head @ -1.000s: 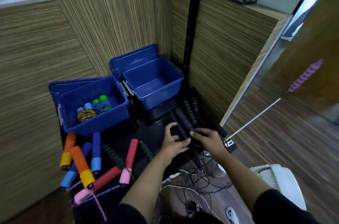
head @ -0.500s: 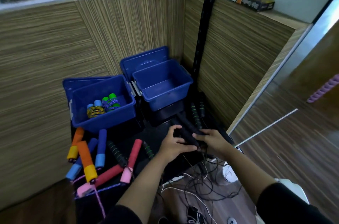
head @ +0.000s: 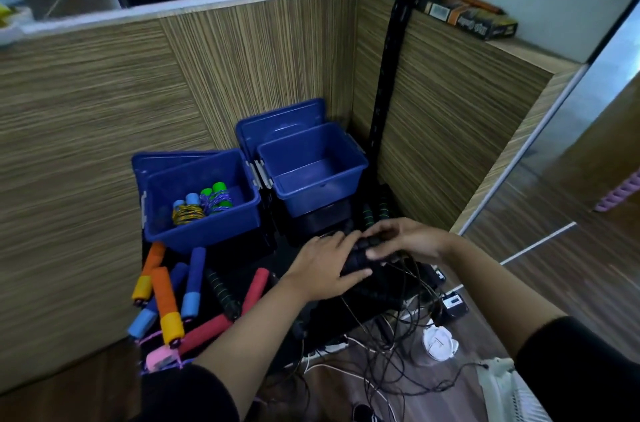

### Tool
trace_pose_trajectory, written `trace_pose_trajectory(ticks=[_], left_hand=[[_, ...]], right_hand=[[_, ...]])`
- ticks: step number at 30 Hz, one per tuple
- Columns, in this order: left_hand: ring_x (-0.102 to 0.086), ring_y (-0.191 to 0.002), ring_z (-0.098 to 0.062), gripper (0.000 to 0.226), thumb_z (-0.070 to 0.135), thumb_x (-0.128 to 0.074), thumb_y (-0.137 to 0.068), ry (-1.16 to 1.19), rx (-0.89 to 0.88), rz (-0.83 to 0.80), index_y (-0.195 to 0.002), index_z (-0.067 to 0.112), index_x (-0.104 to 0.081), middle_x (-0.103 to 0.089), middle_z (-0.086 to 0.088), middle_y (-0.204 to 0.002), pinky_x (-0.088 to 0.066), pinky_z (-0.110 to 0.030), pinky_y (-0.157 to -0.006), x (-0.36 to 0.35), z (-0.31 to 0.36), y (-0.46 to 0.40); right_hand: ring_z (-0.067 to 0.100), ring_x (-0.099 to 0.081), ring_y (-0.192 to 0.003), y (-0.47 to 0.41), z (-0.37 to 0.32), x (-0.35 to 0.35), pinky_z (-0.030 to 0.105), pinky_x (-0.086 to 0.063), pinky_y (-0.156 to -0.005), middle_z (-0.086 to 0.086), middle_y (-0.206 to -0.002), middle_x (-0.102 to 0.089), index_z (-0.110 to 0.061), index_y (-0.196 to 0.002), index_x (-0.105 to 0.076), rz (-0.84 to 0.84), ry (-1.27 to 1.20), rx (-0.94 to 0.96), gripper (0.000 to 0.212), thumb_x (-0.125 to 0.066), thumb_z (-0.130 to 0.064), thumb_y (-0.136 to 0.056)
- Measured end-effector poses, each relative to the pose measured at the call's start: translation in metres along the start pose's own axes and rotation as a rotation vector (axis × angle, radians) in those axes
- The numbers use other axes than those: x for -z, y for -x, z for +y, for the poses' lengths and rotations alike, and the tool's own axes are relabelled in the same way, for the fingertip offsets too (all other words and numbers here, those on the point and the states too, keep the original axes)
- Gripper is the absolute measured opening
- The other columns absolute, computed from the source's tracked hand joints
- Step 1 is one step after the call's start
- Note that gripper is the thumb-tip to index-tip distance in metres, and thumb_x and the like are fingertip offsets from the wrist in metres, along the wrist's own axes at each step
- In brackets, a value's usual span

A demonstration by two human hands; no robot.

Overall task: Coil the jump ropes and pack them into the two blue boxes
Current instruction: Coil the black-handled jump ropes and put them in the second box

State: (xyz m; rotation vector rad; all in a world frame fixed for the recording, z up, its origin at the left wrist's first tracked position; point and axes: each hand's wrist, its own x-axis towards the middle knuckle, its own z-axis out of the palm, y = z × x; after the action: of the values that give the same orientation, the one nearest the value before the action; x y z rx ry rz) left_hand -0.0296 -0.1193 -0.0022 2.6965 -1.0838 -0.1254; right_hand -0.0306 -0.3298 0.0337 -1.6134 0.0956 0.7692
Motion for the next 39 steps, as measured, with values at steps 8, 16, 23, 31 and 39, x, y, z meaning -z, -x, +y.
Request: trace_pose_trajectory(ticks=[8, 16, 23, 31, 39], left_hand=[[-0.053, -0.117, -0.024, 0.058, 0.052, -0.05, -0.092, 0.321, 0.004, -0.089, -0.138, 0.046, -0.015, -0.044, 0.005, -0.131, -0.043, -0.041, -0.097, 0.005, 0.014, 0.019], [-0.054, -0.105, -0.023, 0.047, 0.049, -0.046, -0.095, 0.476, 0.035, -0.072, -0.133, 0.061, -0.021, -0.039, 0.005, -0.118, -0.044, -0.045, -0.097, 0.025, 0.016, 0.031], [-0.044, -0.093, -0.008, 0.021, 0.04, -0.043, -0.1, 0.628, 0.098, -0.053, -0.115, 0.052, -0.047, -0.034, 0.009, -0.106, -0.036, -0.024, -0.09, 0.032, 0.023, 0.03], [-0.05, -0.077, -0.016, 0.03, 0.024, -0.047, -0.098, 0.706, 0.347, 0.306, -0.098, 0.054, -0.051, -0.047, -0.008, -0.083, -0.043, -0.033, -0.07, 0.037, 0.003, 0.014], [-0.059, -0.075, -0.034, 0.027, 0.009, -0.041, -0.098, 1.502, 0.655, 0.884, -0.09, 0.03, -0.057, -0.053, -0.012, -0.091, -0.053, -0.033, -0.051, 0.068, -0.005, -0.003]], right_hand=[[0.031, -0.057, -0.116, 0.005, -0.006, 0.013, 0.04, -0.041, -0.104, 0.022, -0.123, -0.061, -0.006, -0.124, -0.059, -0.265, 0.072, -0.045, 0.063, -0.073, 0.008, -0.064], [0.025, -0.062, -0.091, 0.007, -0.021, 0.008, 0.032, -0.05, -0.077, 0.015, -0.101, -0.067, -0.01, -0.113, -0.067, -0.069, 0.062, 0.12, 0.063, -0.084, -0.008, -0.053], [0.015, -0.066, -0.082, 0.005, -0.046, -0.005, 0.022, -0.05, -0.06, 0.014, -0.099, -0.072, 0.001, -0.106, -0.064, 0.084, 0.029, 0.279, 0.039, -0.078, -0.01, -0.07], [0.017, -0.059, -0.065, -0.019, -0.052, -0.034, 0.03, -0.051, -0.066, 0.01, -0.073, -0.06, -0.003, -0.094, -0.057, 0.252, -0.004, 0.255, 0.029, -0.051, -0.031, -0.096], [0.015, -0.06, -0.054, -0.023, -0.055, -0.09, 0.022, -0.046, -0.052, 0.007, -0.066, -0.061, -0.012, -0.082, -0.052, 0.069, 0.043, 0.103, 0.032, -0.032, -0.025, -0.103]])
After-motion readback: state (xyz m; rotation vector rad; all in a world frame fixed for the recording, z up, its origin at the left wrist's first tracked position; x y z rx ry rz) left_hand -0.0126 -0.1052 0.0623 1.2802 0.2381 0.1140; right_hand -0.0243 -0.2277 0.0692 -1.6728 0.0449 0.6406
